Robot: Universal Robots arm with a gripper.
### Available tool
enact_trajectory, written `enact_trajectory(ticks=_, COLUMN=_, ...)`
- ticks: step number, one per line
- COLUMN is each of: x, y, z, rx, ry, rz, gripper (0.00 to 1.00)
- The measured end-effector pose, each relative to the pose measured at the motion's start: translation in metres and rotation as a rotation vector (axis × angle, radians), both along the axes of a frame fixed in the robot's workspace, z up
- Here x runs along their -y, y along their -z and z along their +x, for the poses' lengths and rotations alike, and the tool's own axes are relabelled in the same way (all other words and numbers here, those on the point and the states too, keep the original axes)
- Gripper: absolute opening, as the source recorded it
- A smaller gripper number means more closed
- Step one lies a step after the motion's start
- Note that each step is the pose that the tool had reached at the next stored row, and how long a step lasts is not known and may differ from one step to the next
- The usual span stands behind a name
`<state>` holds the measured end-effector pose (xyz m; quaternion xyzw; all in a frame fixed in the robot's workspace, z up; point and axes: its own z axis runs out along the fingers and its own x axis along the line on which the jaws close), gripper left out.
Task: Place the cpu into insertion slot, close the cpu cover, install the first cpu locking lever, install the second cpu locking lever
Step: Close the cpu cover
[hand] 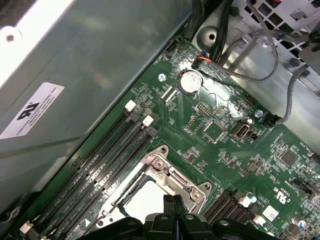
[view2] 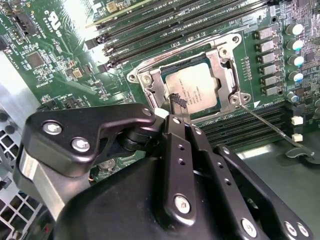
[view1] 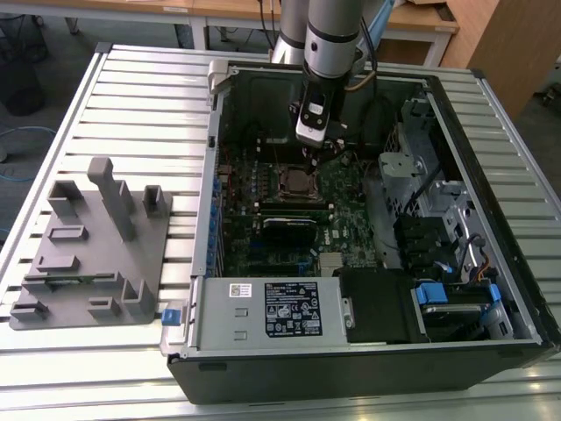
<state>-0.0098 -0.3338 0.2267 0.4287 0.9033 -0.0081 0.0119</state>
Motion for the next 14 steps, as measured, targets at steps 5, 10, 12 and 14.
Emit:
enact_trajectory(ticks=5, x=0.0000, y=0.0000, z=-0.0002, rx=0.0000, ry=-0.025, rz=-0.0001, gripper=0.11)
enact_trajectory(ticks=10, x=0.0000, y=0.0002, z=-0.0001, rx=0.0000, ry=-0.106, rz=-0.0001, gripper=0.11)
enact_trajectory(ticks=12, x=0.0000, y=0.0002, z=-0.0002, rx=0.0000, ry=-0.138, rz=-0.0001, gripper=0.11)
enact_trajectory(ticks=14, x=0.0000, y=0.0003, z=-0.0001, rx=0.0000, ry=-0.173, rz=-0.0001, gripper=0.11)
